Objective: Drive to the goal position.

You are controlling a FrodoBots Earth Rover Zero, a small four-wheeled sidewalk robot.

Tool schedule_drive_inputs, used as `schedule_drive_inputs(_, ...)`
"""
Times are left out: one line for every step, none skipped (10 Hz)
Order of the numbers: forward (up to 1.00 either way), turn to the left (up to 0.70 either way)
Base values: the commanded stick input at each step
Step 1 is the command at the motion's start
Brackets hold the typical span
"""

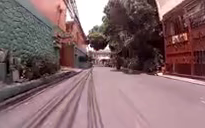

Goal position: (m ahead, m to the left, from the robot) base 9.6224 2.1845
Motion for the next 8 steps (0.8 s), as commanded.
schedule_drive_inputs(1.00, 0.00)
schedule_drive_inputs(1.00, 0.00)
schedule_drive_inputs(1.00, 0.00)
schedule_drive_inputs(1.00, 0.00)
schedule_drive_inputs(1.00, 0.00)
schedule_drive_inputs(1.00, 0.00)
schedule_drive_inputs(1.00, 0.00)
schedule_drive_inputs(1.00, 0.00)
